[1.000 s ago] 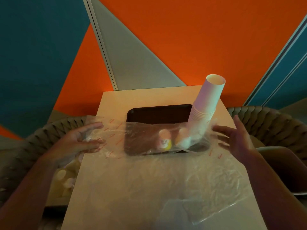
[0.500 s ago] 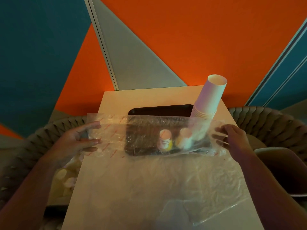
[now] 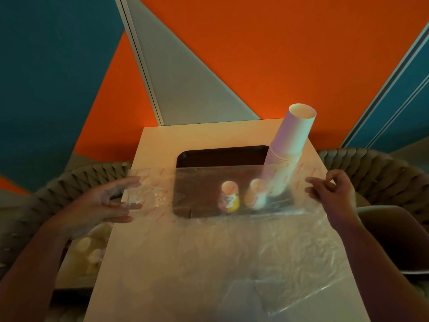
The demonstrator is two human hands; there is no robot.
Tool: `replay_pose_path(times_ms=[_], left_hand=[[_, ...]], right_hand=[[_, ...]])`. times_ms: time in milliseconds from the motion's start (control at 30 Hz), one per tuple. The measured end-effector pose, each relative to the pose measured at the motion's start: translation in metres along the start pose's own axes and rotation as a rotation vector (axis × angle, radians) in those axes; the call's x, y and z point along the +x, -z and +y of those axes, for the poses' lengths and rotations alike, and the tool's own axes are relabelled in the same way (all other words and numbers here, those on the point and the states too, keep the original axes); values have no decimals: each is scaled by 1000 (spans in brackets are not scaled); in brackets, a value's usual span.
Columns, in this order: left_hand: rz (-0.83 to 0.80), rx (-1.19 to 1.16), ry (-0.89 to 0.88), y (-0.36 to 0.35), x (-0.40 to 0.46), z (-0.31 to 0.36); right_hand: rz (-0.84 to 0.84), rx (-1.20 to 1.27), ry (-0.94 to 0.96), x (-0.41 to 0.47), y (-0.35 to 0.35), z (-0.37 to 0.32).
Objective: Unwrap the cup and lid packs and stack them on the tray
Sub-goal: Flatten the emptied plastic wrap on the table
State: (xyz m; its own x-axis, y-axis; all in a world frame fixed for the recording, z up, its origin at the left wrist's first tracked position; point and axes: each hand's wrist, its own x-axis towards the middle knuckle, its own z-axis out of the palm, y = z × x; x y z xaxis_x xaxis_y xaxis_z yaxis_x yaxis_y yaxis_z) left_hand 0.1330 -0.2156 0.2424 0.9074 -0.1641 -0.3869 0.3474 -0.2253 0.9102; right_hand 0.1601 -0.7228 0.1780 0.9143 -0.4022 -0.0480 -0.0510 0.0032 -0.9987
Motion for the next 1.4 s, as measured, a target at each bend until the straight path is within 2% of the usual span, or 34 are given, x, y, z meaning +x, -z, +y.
replay_pose_path(times_ms=[167,333,467,700,1033,1200,1400], left_hand=[[88,-86,37,1,0,-1],[202,-206,-27,1,2,-4],[228,-284,-64,0,3,-11],[212,-215,-1,3,0,-14],[79,-163,-27,5,-1,-4],[-22,-69,30,6,-2,-3],[9,34,-36,5,-4,0]], right_hand=[[-59,-62,27,5,4,4],[-84,-80,-5,6,3,3],[-205,-36,-78,9,11,8],[-475,1,-194,10,30,10],[-540,-119,-209,8,39,3],[-598,-222,-186,8,42,5],[-608,-386,-125,7,43,5]])
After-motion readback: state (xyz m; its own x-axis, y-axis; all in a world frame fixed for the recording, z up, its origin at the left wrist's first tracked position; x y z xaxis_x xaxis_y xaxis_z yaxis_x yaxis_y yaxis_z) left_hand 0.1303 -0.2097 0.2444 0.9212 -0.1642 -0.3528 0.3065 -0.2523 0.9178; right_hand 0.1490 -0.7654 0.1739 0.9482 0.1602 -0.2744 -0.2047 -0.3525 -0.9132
